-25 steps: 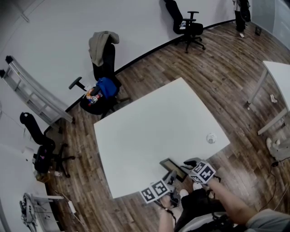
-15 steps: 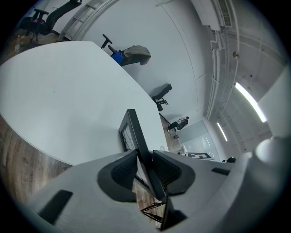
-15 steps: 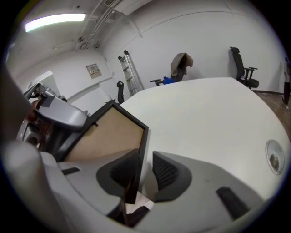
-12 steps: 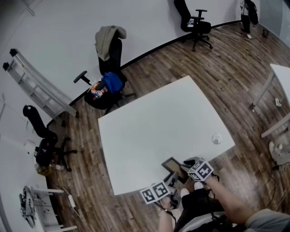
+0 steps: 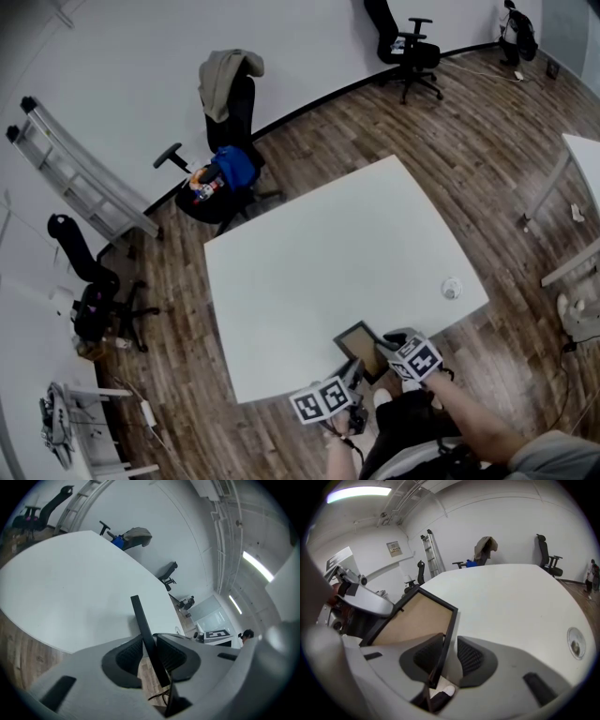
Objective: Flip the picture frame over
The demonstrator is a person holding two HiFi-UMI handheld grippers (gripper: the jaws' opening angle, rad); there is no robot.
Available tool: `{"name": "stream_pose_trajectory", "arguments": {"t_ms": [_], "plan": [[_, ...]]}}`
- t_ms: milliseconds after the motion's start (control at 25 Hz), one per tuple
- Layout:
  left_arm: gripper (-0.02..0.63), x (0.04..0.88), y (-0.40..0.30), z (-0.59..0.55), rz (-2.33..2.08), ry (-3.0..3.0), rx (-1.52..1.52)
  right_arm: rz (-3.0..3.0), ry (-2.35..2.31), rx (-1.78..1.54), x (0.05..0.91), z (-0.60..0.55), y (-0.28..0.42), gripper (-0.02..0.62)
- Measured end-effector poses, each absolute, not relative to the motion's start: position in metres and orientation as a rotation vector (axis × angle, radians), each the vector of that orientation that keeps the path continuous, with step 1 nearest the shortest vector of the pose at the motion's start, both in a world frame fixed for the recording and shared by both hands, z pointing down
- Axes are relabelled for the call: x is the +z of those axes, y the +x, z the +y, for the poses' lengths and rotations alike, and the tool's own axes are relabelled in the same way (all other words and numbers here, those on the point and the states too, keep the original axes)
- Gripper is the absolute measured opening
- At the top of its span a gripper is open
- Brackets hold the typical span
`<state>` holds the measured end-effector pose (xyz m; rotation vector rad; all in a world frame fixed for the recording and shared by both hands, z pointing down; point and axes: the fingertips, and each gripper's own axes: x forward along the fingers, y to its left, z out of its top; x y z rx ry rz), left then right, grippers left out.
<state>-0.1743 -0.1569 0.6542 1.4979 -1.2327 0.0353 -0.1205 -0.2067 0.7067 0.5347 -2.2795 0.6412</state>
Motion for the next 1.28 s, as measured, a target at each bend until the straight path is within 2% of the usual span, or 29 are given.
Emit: {"name": "stream_pose_trajectory", "arguments": {"t_ms": [240, 1280], "plan": [[0.086, 0.664, -0.186, -0.158, -1.256, 1.496, 0.027, -2.289, 0.577, 0.627, 0.706, -0.206, -0.121, 0.086], [0.086, 0.716, -0.209, -0.171, -1.458, 1.453, 0.419, -2.183, 0.687, 0.492, 0.709, -0.206, -0.126, 0.077]]}}
